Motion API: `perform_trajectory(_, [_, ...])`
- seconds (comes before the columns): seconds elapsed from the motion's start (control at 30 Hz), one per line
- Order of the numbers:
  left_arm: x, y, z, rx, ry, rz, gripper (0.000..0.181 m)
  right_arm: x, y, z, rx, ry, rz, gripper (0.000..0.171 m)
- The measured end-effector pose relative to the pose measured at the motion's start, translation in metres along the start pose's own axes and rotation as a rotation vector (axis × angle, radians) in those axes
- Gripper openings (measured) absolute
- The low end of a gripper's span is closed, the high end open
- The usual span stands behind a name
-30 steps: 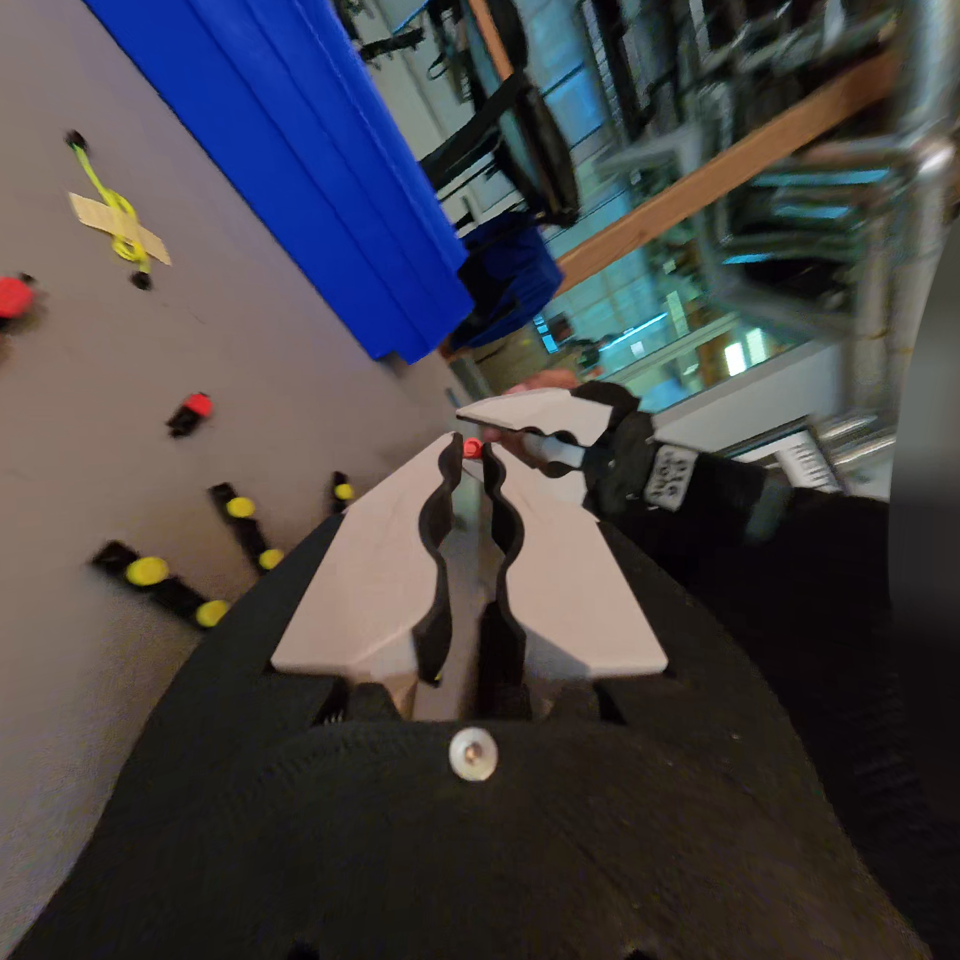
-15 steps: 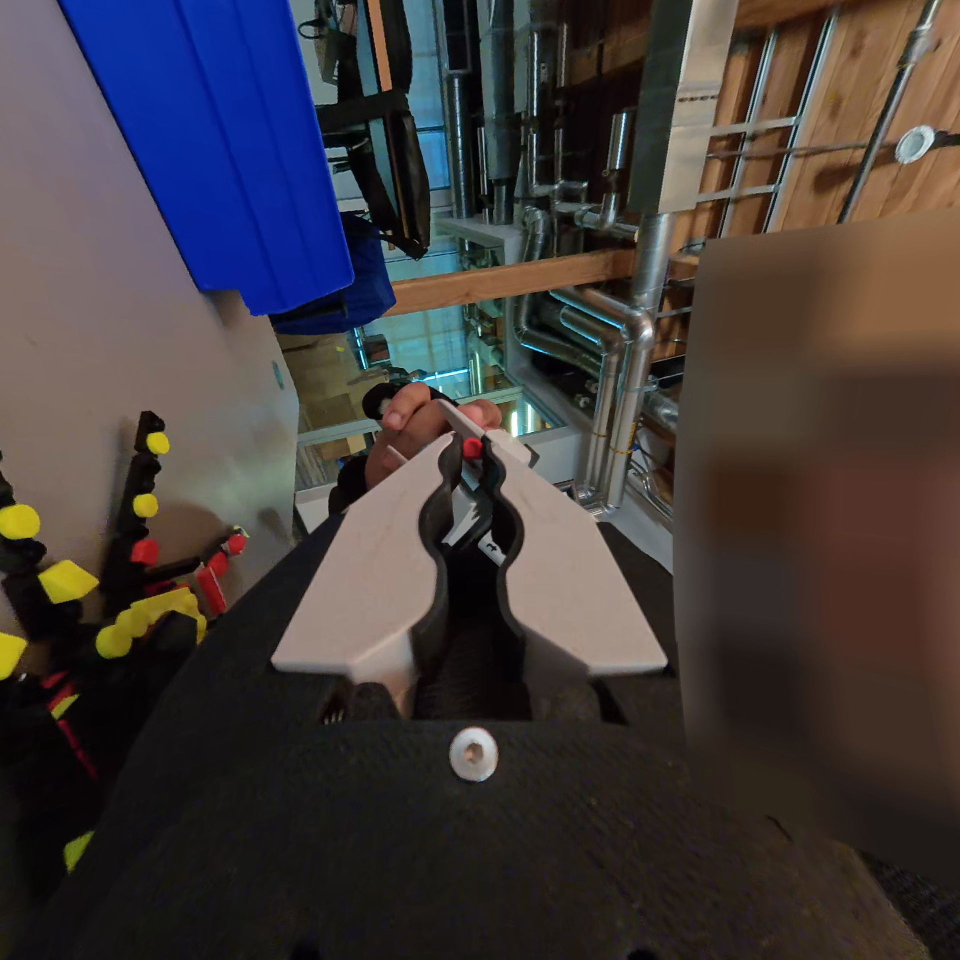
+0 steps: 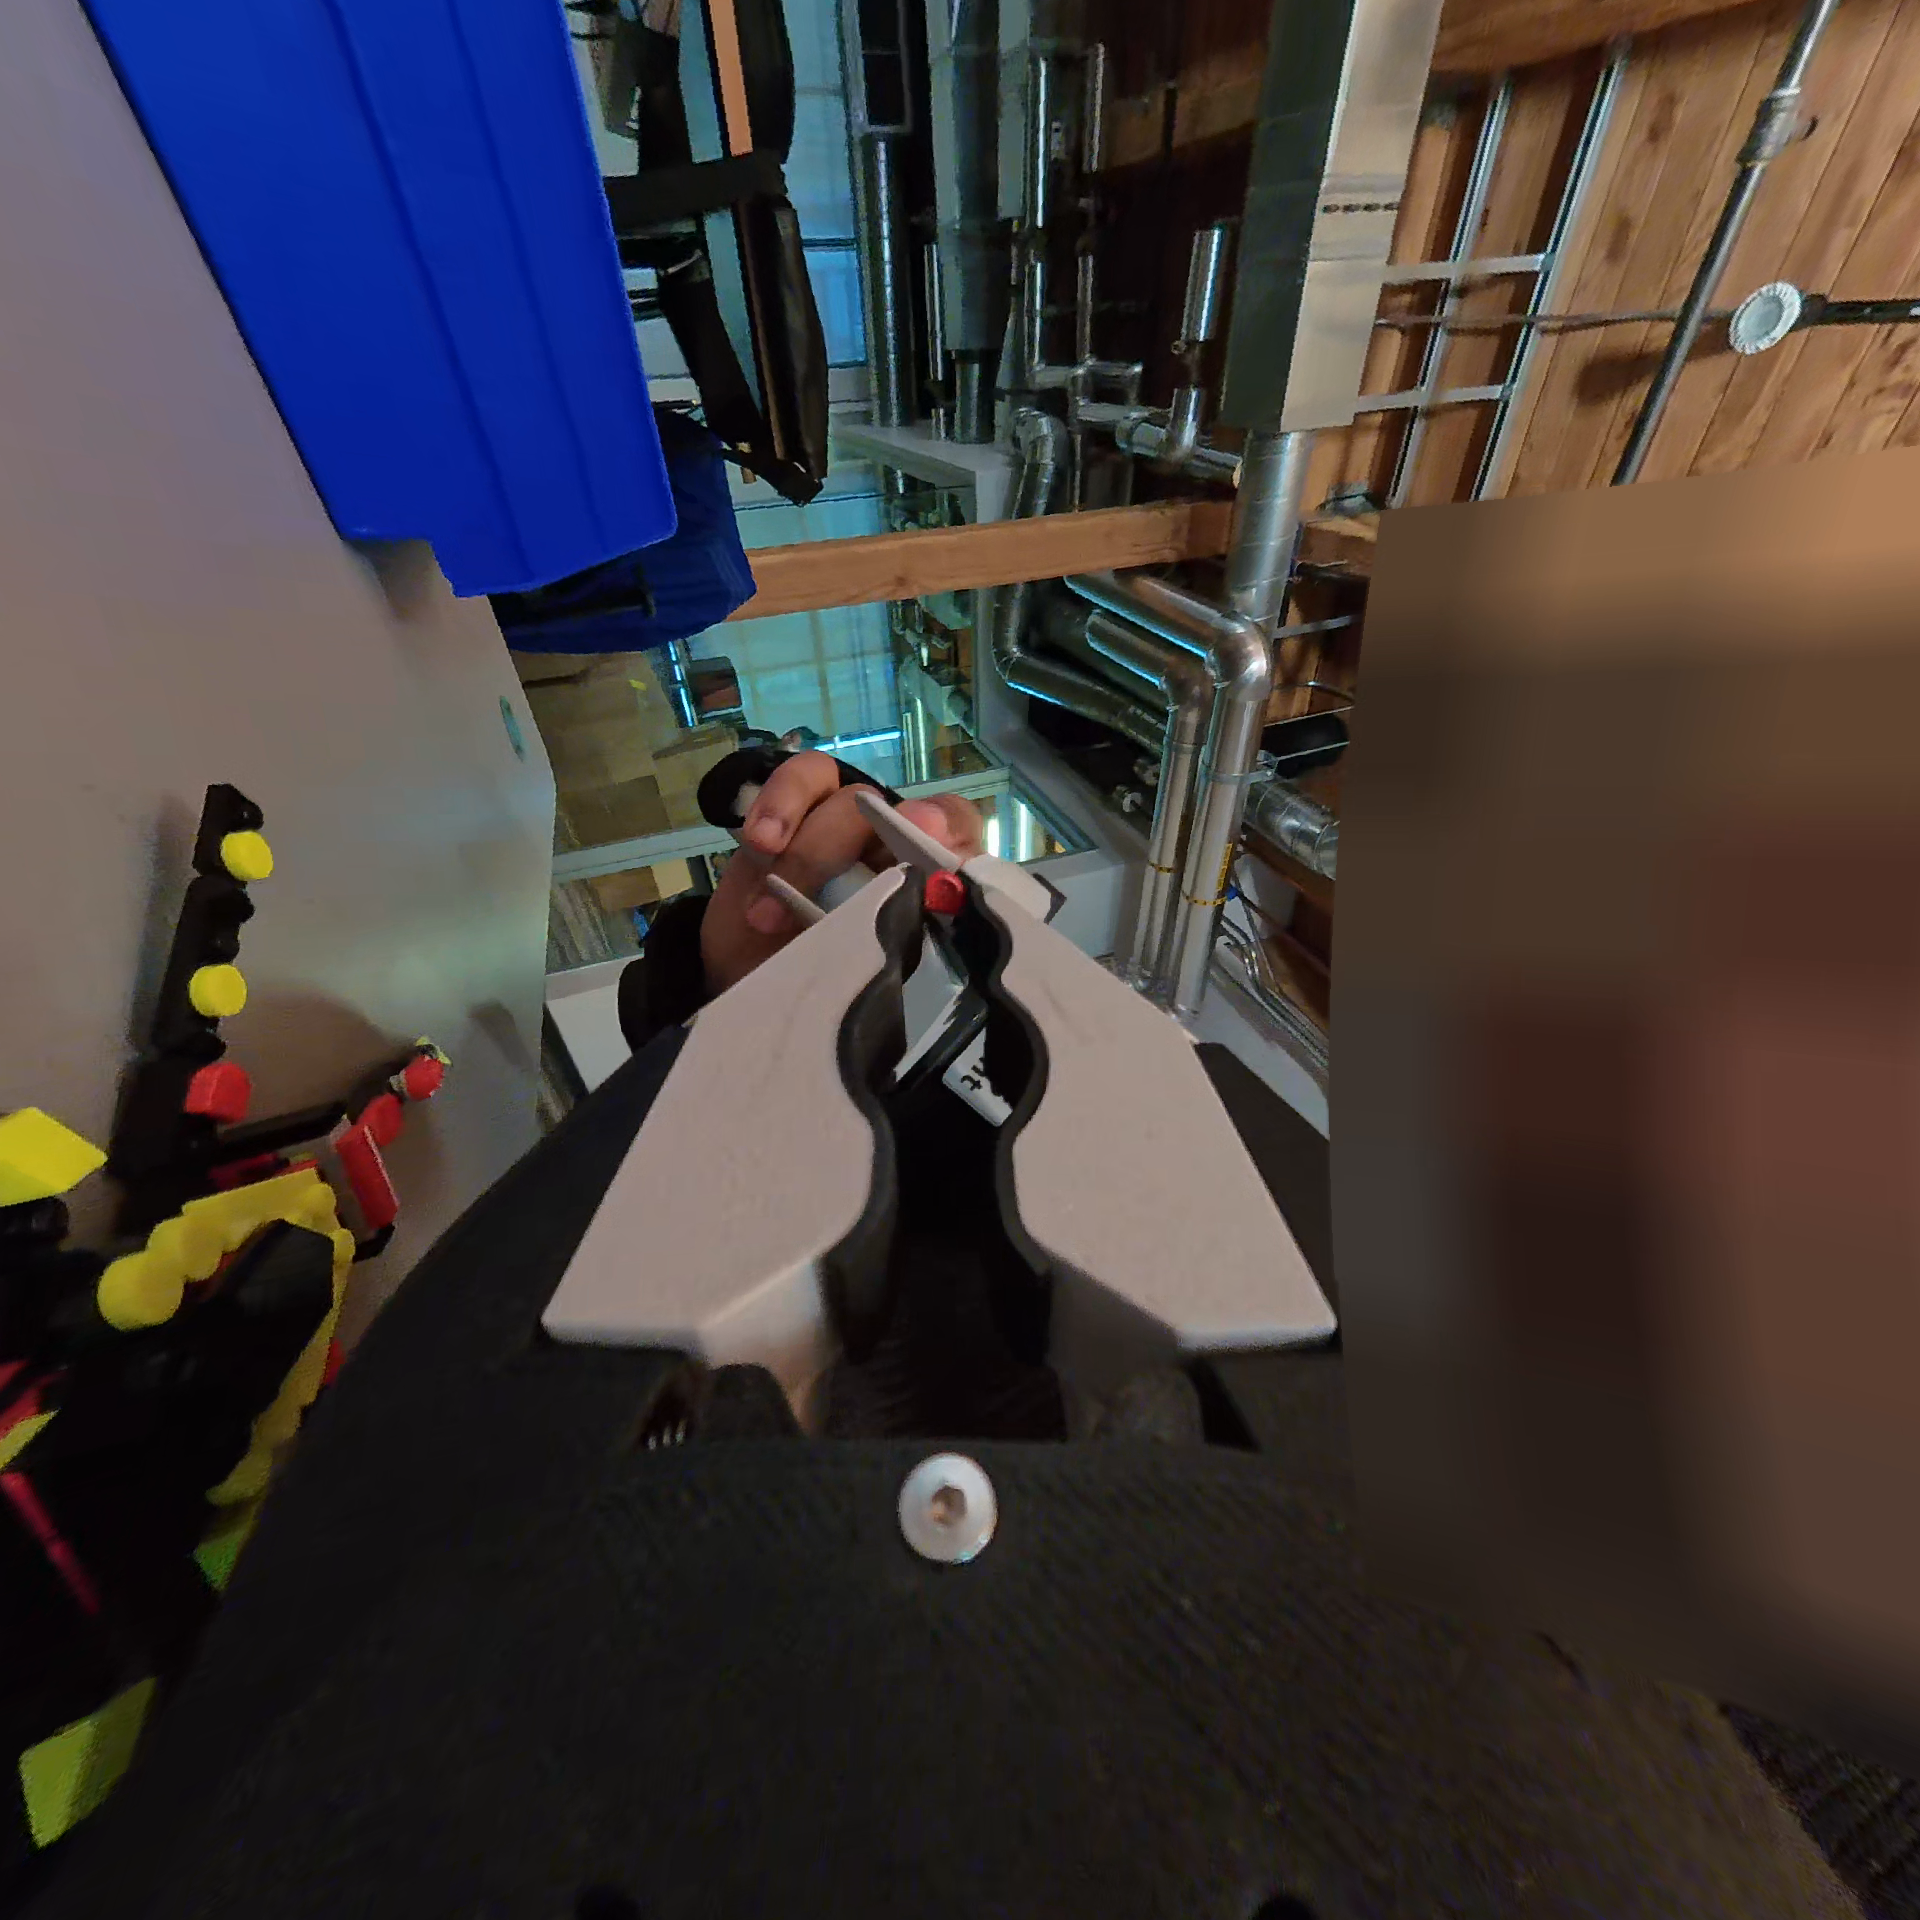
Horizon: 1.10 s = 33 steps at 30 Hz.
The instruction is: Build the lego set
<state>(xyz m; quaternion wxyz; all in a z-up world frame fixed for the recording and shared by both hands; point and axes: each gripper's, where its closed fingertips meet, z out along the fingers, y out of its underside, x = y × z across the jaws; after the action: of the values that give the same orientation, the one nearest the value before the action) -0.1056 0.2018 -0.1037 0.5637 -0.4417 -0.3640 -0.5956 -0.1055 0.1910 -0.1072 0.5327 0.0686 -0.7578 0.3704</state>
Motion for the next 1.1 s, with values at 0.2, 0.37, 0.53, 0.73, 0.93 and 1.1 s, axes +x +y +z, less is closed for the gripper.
perform_trajectory(0.2, [-0.001, -0.011, -0.01, 0.031, -0.056, 0.07, 0.011, 0.0, 0.005, 0.002, -0.007, -0.041, 0.11, 0.007])
perform_trajectory(0.37, [0.004, -0.027, -0.041, 0.052, -0.219, 0.294, 0.012, -0.012, 0.046, 0.016, -0.148, -0.193, 0.346, 0.007])
perform_trajectory(0.53, [-0.006, -0.034, -0.083, 0.039, -0.539, 0.611, 0.012, -0.05, 0.096, 0.029, -0.406, -0.539, 0.527, 0.007])
perform_trajectory(0.73, [-0.016, -0.031, -0.089, -0.008, -0.649, 0.731, 0.011, -0.069, 0.105, 0.048, -0.535, -0.714, 0.77, 0.007])
perform_trajectory(0.93, [-0.022, -0.024, -0.085, -0.066, -0.676, 0.779, 0.011, -0.072, 0.113, 0.053, -0.584, -0.686, 0.828, 0.007])
perform_trajectory(1.1, [-0.021, -0.027, -0.087, -0.063, -0.711, 0.832, 0.011, -0.074, 0.114, 0.056, -0.591, -0.663, 0.833, 0.007])
